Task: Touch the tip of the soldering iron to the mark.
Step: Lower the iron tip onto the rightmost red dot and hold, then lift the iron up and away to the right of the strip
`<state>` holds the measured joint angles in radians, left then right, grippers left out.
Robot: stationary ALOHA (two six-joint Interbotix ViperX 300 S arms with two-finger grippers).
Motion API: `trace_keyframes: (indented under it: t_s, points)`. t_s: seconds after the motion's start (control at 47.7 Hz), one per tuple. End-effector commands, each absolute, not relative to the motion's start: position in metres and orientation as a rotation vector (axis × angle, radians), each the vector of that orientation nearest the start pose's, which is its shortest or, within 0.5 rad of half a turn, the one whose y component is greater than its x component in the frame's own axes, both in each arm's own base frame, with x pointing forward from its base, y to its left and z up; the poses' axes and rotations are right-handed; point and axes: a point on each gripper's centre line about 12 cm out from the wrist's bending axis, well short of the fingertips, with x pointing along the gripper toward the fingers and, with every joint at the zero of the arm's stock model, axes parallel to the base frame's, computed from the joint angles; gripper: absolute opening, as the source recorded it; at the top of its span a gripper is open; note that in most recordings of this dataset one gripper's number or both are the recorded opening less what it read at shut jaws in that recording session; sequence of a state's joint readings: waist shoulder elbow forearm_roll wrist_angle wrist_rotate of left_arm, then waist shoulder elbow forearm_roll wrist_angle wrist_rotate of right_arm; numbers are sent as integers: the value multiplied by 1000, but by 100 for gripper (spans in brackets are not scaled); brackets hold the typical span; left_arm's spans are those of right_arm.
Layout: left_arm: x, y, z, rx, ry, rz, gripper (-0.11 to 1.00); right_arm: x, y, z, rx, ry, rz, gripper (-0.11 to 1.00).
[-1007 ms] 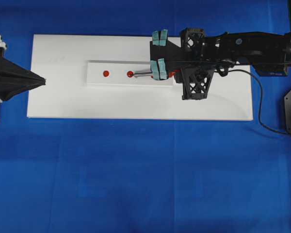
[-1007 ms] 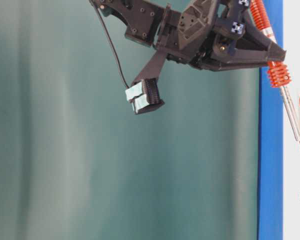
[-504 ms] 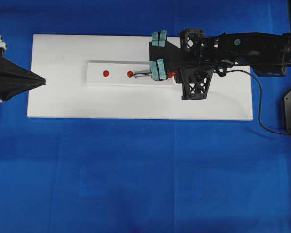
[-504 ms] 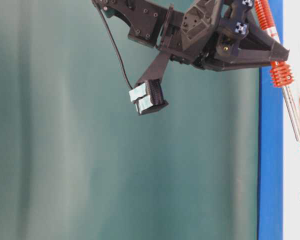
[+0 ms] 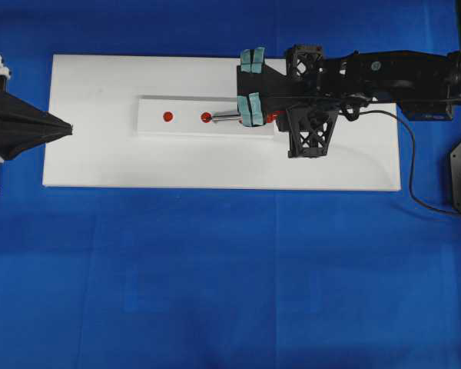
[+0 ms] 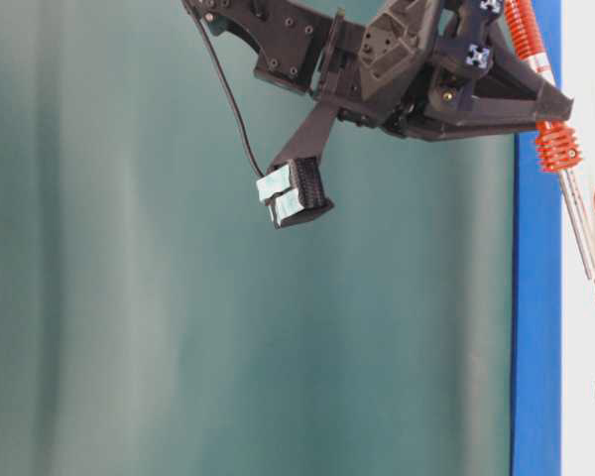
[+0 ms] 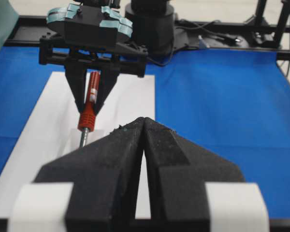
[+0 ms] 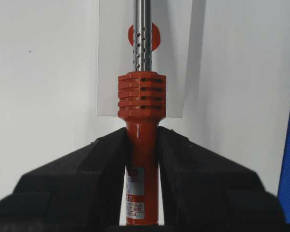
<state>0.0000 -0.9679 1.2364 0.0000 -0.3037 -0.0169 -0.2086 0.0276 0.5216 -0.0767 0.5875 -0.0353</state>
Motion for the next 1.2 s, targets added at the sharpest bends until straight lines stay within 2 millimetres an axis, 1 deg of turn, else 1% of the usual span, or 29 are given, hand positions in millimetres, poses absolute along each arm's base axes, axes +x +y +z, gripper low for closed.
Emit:
trace_keyframes:
  t_s: [0.0,0.776,0.839,0.923,1.175]
  points:
    - [196,1,275,-17,-48,3,0,366,-83,170,6,1119,-171,6]
    - [196,1,275,-17,-49,3,0,366,-83,171,8,1128,-170,6]
    - [196,1,275,-17,-48,3,0,365,-83,175,9,1131,-173,6]
    - [196,1,275,-17,-49,3,0,364,-83,186,5,1122,-176,6]
    - [196,1,275,-17,-51,3,0,359,-85,240,-24,1058,-196,6]
